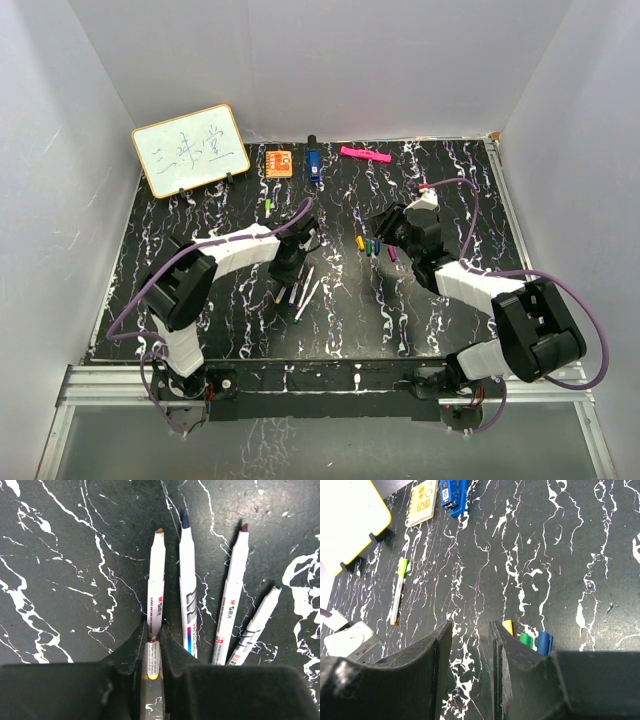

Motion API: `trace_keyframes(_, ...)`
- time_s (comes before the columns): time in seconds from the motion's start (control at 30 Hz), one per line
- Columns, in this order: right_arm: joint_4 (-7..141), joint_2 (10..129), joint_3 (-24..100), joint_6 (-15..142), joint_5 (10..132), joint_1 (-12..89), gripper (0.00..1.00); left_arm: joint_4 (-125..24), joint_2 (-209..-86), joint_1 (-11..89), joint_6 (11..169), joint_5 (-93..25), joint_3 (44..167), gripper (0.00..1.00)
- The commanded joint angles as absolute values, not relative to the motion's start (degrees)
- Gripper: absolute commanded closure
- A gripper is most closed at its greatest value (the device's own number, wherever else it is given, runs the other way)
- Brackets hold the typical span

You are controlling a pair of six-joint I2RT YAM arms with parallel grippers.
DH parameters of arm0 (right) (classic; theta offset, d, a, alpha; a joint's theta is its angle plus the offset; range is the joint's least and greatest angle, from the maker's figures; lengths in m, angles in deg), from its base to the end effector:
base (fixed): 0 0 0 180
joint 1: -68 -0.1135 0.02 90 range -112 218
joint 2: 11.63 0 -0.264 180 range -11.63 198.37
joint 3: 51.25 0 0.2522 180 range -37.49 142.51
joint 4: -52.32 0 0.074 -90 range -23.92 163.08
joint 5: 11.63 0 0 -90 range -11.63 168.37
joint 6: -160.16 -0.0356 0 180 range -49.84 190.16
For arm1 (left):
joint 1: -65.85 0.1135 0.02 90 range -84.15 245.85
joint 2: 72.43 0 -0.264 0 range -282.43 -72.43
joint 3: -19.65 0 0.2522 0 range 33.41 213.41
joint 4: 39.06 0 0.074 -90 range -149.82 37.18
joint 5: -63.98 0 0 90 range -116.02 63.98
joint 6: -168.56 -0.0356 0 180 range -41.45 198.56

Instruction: Insert the pens into the pen caps

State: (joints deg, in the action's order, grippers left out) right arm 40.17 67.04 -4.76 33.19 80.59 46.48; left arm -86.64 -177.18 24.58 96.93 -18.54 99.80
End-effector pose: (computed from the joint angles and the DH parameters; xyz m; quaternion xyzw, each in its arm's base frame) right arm 0.2652 0.1031 0.2005 0.1211 0.8102 0.2662 0.5079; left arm 0.2661 -0.2274 0.1598 0.1858 0.9682 -0.0209 0.1661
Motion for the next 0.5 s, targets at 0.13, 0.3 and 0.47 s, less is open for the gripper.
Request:
trace_keyframes(0.13,36.70,66.18,-4.53,34.04,81.59,46.54,0.67,-84.74,-181.77,25.34,97.25,-21.65,91.23,1.00)
trace_keyframes(0.3,38.67,68.65,-2.10,35.67,81.59,46.55,0.68,-83.15,-179.98,25.29,98.05,-21.12,89.68,1.00)
trace_keyframes(0.47,44.70,73.30,3.36,38.93,81.14,46.55,0.68,-83.56,-175.54,25.33,98.33,-18.38,90.10,1.00)
